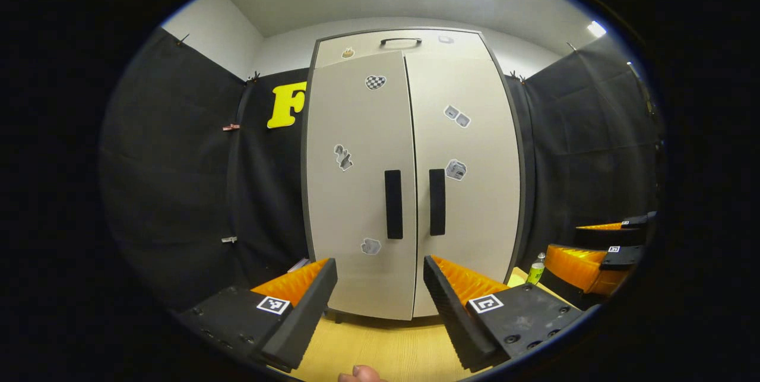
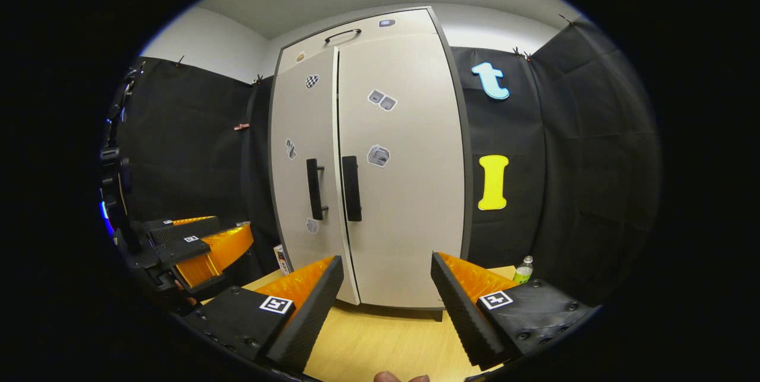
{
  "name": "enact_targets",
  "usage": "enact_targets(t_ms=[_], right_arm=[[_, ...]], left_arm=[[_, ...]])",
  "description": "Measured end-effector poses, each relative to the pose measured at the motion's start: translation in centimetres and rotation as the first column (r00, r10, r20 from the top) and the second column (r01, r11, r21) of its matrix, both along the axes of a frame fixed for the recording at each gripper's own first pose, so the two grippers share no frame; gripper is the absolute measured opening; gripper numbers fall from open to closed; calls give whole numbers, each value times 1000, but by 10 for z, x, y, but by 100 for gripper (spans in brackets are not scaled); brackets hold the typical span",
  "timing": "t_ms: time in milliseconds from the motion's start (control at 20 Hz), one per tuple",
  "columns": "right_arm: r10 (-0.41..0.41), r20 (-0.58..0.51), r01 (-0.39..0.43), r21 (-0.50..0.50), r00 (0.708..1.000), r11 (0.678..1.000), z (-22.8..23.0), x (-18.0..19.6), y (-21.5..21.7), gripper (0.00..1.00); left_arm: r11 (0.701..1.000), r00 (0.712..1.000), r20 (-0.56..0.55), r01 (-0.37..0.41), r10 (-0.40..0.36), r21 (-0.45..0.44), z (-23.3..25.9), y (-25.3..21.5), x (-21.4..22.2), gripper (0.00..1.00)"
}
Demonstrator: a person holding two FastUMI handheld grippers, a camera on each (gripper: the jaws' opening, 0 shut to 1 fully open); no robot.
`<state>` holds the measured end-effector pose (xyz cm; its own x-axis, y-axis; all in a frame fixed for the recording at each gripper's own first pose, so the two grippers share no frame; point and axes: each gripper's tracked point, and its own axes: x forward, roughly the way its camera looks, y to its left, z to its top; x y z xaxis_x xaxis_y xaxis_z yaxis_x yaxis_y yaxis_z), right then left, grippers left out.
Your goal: Grab one shoe with the right hand and put it into the shoe cabinet, grab the other shoe with the left hand and put it into the shoe cabinet; then close the right door with the right hand and the left door with the left hand.
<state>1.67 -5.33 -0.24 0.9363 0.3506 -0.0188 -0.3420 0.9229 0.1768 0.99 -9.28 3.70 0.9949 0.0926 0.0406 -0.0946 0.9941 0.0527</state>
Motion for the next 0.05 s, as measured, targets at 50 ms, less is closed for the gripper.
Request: enact_targets(t_ms=[50], right_arm=[[4, -3, -4, 5, 1000, 1000, -2, 2, 0, 98]], left_arm=[[1000, 1000, -5, -2, 2, 2, -2, -2, 2, 94]])
